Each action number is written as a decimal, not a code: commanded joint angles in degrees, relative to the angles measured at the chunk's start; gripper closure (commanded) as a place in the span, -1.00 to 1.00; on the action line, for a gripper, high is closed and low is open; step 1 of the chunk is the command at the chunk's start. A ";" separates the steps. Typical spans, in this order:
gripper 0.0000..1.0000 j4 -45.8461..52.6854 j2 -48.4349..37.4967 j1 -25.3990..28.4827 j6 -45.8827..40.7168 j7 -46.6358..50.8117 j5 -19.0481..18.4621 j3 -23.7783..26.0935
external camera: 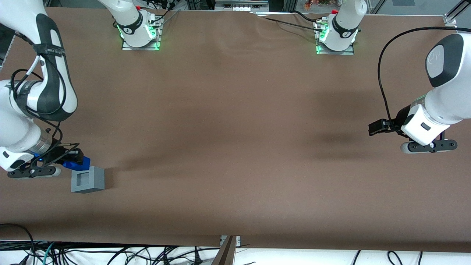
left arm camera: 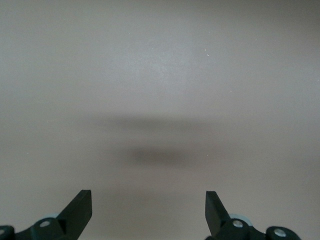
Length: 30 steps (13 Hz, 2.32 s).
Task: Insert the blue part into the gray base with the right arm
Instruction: 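Carry the blue part over the gray base's square opening, then lower the blue part into the gray base's opening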
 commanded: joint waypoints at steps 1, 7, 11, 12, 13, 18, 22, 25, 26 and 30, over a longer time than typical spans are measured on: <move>0.36 6.49 5.32 -0.88 0.61 -5.30 3.17 0.76; 0.36 7.12 8.41 -3.08 4.83 -11.91 3.70 0.84; 0.36 7.12 9.38 -3.70 6.33 -13.50 6.15 0.84; 0.36 7.12 9.99 -3.78 6.42 -14.46 6.25 0.84; 0.36 7.12 10.17 -4.22 7.38 -14.64 6.43 0.84; 0.35 7.03 11.14 -4.84 7.65 -15.44 6.78 0.84; 0.34 7.03 11.84 -4.84 8.17 -15.17 8.54 0.84; 0.32 6.86 11.93 -4.84 8.79 -15.00 10.47 0.84; 0.32 6.85 12.10 -4.84 8.79 -15.26 10.56 0.76; 0.32 6.59 12.19 -4.93 8.27 -16.13 10.38 0.76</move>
